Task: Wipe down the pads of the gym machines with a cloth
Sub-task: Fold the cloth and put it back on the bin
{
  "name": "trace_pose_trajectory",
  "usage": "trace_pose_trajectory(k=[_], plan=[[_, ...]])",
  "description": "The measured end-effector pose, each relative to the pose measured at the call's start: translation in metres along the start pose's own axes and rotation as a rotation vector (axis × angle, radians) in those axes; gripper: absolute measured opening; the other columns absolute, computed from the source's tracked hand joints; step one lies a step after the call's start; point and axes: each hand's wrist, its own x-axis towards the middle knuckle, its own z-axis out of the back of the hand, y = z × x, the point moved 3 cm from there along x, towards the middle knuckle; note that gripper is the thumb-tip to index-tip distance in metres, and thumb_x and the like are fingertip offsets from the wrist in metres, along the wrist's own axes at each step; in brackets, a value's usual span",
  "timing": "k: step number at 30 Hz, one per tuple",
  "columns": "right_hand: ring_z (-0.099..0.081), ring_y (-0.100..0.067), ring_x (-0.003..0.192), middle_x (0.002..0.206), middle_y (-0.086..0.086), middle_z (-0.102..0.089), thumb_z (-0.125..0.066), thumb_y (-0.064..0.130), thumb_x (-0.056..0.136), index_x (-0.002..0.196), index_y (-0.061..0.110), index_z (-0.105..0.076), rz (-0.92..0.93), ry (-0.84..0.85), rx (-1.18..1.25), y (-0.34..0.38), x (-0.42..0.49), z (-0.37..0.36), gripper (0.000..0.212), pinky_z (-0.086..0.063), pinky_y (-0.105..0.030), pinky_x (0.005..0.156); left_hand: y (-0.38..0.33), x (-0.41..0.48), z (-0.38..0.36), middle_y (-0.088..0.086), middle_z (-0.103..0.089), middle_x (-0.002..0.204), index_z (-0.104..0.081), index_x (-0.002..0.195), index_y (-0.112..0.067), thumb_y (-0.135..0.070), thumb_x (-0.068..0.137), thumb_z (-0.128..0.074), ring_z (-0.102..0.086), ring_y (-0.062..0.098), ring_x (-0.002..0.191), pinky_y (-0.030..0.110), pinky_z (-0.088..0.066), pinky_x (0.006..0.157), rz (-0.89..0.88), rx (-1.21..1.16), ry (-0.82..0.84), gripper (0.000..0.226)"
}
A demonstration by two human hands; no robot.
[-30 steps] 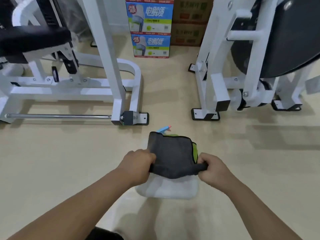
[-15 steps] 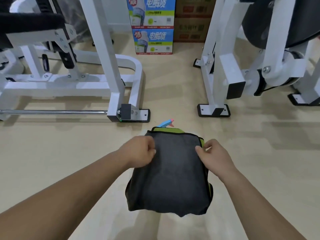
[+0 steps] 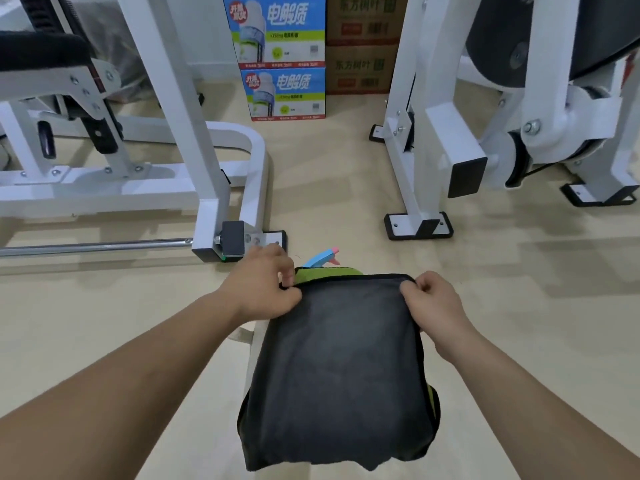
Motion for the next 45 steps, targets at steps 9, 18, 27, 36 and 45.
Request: trace_pose_trajectory(k=[9, 18, 27, 36, 45], plan=[[-0.037, -0.019, 0.065, 0.08, -0.002, -0.046, -0.054, 0.023, 0.097, 0.086, 0.015, -0.043, -0.101, -0.137, 0.181, -0.006, 0.003, 0.013, 0.018, -0.034, -0.029, 0.057, -0.013, 0.03, -0.005, -0.001, -0.067, 0.094, -0.057, 0.1, -0.026, -0.027, 0.096, -0.064, -0.063, 0.022, 0.087, 0.042, -0.055, 0.079, -0.024, -0.211, -0.242, 0.009], [-0.064, -0.017, 0.088, 0.098, 0.007, -0.064, -0.066, 0.039, 0.09, 0.094, 0.028, -0.06, 0.235, -0.01, -0.5, 0.01, -0.028, 0.015, 0.013, -0.054, -0.037, 0.078, -0.05, -0.013, -0.013, -0.003, -0.061, 0.097, -0.06, 0.094, -0.025, -0.039, 0.096, -0.06, -0.061, 0.023, 0.092, 0.038, -0.054, 0.077, -0.12, 0.15, -0.01, 0.013], [-0.061, -0.017, 0.088, 0.09, 0.007, -0.064, -0.069, 0.051, 0.084, 0.078, 0.026, -0.054, 0.361, 0.647, -0.946, 0.009, -0.143, -0.037, 0.03, -0.052, -0.033, 0.075, -0.051, -0.122, -0.072, 0.003, -0.045, 0.123, -0.045, 0.127, -0.02, -0.047, 0.079, -0.077, -0.047, 0.026, 0.108, 0.038, -0.043, 0.077, -0.335, 0.738, 0.527, 0.063], [-0.054, -0.025, 0.11, 0.117, 0.0, -0.048, -0.073, 0.071, 0.071, 0.116, 0.023, -0.043, 0.601, 0.508, -1.18, -0.013, -0.151, -0.063, 0.073, -0.04, -0.037, 0.073, -0.059, -0.106, -0.04, 0.001, -0.064, 0.099, -0.05, 0.097, -0.024, -0.025, 0.088, -0.054, -0.056, 0.025, 0.094, 0.035, -0.043, 0.079, -0.257, 0.408, 0.383, 0.01], [-0.058, -0.017, 0.077, 0.081, 0.009, -0.058, -0.051, 0.017, 0.075, 0.086, 0.024, -0.05, 0.351, 0.65, -0.892, -0.001, -0.105, -0.009, 0.013, -0.042, -0.029, 0.06, -0.045, -0.101, -0.026, -0.008, -0.06, 0.108, -0.054, 0.112, -0.034, -0.005, 0.086, -0.051, -0.056, 0.016, 0.095, 0.024, -0.046, 0.073, -0.077, 0.075, 0.514, 0.039]])
